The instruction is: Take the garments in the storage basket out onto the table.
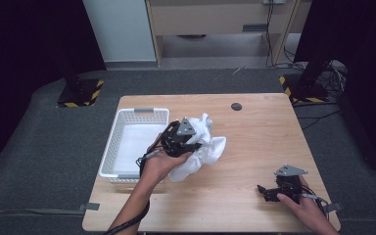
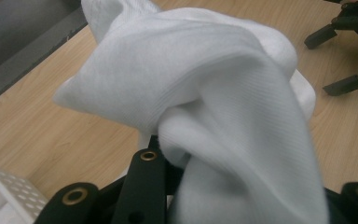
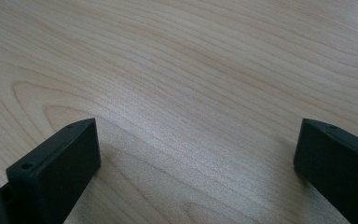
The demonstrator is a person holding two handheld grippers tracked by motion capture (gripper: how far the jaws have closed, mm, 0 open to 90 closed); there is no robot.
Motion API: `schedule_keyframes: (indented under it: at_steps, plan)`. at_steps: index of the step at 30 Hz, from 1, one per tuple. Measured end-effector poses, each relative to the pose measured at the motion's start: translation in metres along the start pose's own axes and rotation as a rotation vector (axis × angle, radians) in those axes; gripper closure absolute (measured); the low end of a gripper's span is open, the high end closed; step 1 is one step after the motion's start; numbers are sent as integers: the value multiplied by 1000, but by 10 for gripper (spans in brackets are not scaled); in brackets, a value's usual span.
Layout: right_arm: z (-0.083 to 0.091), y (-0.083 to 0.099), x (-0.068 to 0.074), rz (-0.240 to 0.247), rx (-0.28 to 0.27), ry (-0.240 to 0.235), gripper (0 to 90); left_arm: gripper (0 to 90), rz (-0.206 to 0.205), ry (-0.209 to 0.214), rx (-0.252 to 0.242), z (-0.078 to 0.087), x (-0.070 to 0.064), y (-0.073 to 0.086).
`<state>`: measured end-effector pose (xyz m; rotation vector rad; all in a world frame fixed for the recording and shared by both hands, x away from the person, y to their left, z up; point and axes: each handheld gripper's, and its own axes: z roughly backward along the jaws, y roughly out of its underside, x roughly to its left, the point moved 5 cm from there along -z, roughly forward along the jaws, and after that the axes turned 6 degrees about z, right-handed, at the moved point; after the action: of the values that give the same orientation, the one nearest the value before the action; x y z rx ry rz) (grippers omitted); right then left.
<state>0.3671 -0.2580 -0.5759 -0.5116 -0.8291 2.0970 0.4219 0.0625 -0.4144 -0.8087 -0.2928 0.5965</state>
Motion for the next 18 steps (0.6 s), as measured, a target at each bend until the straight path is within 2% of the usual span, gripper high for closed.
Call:
schedule_keyframes:
  at_steps: [18]
  plan:
    - [0,0,0,1,0,-2,5,731,-10,48,19,-31,-16,9]
